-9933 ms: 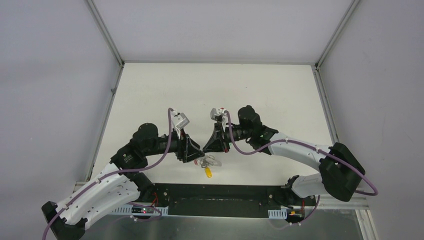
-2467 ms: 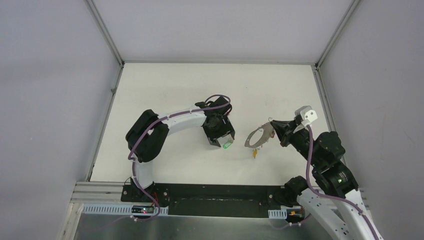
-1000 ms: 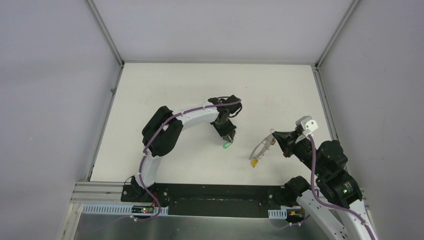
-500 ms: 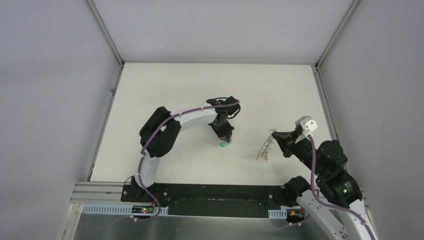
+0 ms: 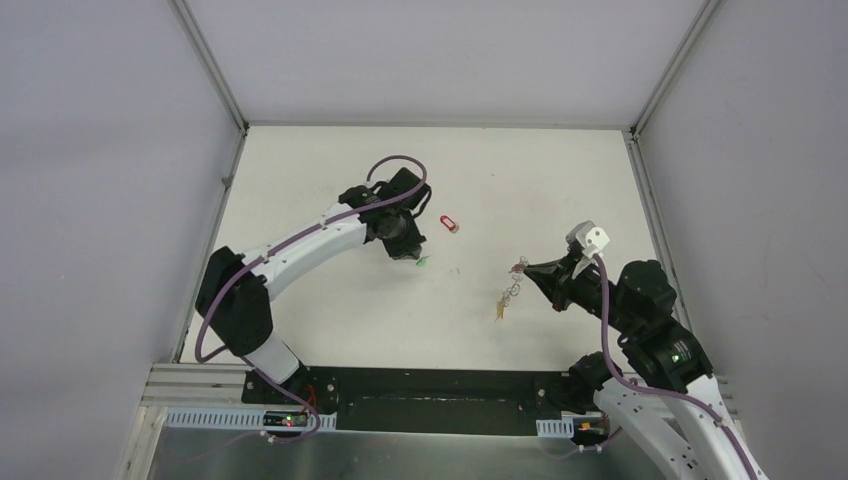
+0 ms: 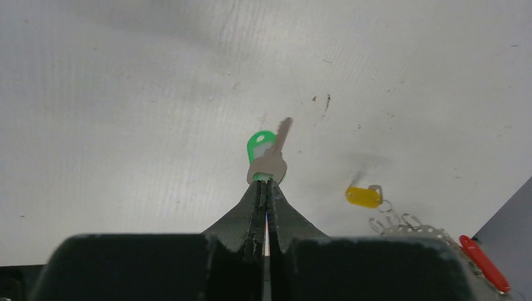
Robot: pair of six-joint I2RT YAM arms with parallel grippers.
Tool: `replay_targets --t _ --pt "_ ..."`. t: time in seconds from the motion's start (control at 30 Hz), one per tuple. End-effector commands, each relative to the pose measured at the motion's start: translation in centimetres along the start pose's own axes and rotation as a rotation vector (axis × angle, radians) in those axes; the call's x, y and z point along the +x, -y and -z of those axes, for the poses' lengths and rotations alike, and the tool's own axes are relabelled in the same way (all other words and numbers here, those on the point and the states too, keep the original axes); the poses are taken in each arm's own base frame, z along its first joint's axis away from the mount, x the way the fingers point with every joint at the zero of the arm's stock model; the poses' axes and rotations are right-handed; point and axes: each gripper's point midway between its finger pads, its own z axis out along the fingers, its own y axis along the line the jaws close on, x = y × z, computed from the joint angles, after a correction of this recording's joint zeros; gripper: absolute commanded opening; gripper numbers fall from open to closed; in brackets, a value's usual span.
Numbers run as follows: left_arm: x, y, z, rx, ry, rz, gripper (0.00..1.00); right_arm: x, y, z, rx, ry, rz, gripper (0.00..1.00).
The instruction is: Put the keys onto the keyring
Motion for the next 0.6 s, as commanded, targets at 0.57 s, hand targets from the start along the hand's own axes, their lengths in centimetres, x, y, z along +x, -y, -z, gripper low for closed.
replay_targets --t 0.57 --pt "-3.3 1.7 12.9 0.500 0.374 -0.591 0.00 -0.7 -4.5 -3.0 -0.333 -0.033 -0.002 0.00"
